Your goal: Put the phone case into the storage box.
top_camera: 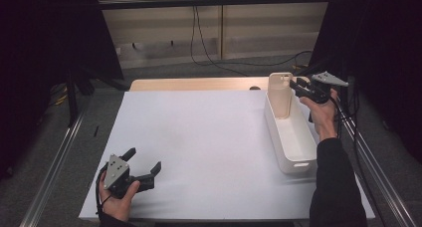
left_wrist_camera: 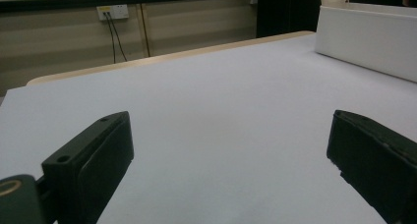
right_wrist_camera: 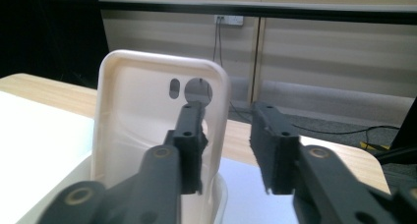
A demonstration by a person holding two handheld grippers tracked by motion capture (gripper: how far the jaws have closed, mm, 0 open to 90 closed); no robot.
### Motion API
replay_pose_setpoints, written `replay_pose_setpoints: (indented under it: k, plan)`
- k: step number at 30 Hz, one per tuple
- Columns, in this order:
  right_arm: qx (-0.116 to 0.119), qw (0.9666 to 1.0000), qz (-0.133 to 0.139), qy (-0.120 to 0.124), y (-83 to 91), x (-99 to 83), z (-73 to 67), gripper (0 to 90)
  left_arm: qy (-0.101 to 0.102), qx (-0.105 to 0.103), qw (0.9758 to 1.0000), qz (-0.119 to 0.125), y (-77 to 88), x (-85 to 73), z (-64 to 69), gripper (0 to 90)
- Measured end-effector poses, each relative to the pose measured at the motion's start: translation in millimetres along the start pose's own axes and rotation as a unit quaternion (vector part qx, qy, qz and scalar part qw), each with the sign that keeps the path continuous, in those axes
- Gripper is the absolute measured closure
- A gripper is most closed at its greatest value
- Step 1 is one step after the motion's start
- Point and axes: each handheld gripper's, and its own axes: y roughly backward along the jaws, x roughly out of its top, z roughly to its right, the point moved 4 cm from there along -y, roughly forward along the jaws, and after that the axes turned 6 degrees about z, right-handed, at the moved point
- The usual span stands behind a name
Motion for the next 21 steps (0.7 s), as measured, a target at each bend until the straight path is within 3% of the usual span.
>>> replay_pose_setpoints:
  k: [9, 14, 19, 21]
  plan:
    - [-0.019, 0.9998, 0.009, -0.002, 6.6, 7.9, 5.5, 38.0, -0.002, 0.001, 1.0000, 0.000, -2.3, 0.9, 1.0, 3.5]
    - [-0.019, 0.9995, 0.002, -0.024, 9.9, 9.8, 6.7, 23.0, 0.000, 0.001, 1.0000, 0.000, -2.9, 0.6, -2.2, 3.5]
    - [-0.021, 0.9996, -0.001, -0.021, 9.3, 10.5, 2.7, 7.3, -0.002, -0.001, 1.0000, 0.000, -2.9, 0.7, -0.6, 3.5]
    - [-0.019, 0.9997, -0.007, -0.013, 9.1, 9.9, 0.6, 5.8, -0.001, 0.000, 1.0000, 0.001, -1.7, 1.1, -1.3, 3.5]
